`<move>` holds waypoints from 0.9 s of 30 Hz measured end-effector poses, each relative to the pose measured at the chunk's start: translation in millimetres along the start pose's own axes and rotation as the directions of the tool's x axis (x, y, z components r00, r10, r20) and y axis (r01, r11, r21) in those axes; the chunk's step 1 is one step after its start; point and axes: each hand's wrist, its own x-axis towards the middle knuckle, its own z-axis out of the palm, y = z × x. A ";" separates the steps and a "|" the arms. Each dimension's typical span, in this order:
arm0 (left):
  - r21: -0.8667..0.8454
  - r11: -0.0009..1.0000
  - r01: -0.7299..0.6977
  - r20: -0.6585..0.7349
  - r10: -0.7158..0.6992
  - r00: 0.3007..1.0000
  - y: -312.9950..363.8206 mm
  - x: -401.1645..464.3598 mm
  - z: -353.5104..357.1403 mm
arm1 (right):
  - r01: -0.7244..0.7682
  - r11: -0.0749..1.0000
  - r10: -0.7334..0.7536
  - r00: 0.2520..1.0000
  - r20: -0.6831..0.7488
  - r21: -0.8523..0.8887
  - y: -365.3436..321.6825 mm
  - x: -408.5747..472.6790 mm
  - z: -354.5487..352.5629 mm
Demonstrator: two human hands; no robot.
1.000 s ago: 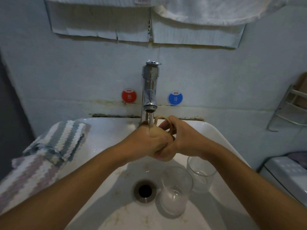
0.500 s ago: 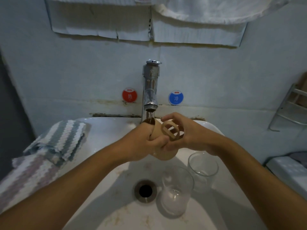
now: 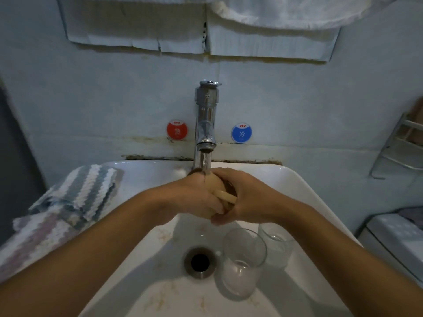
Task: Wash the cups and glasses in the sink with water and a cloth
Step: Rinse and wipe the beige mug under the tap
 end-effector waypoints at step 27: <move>0.013 1.000 0.005 -0.090 -0.004 0.996 0.9 -3.8 4.5 | 0.008 0.999 -0.009 0.999 -0.051 -0.033 -3.8 -2.2 -1.2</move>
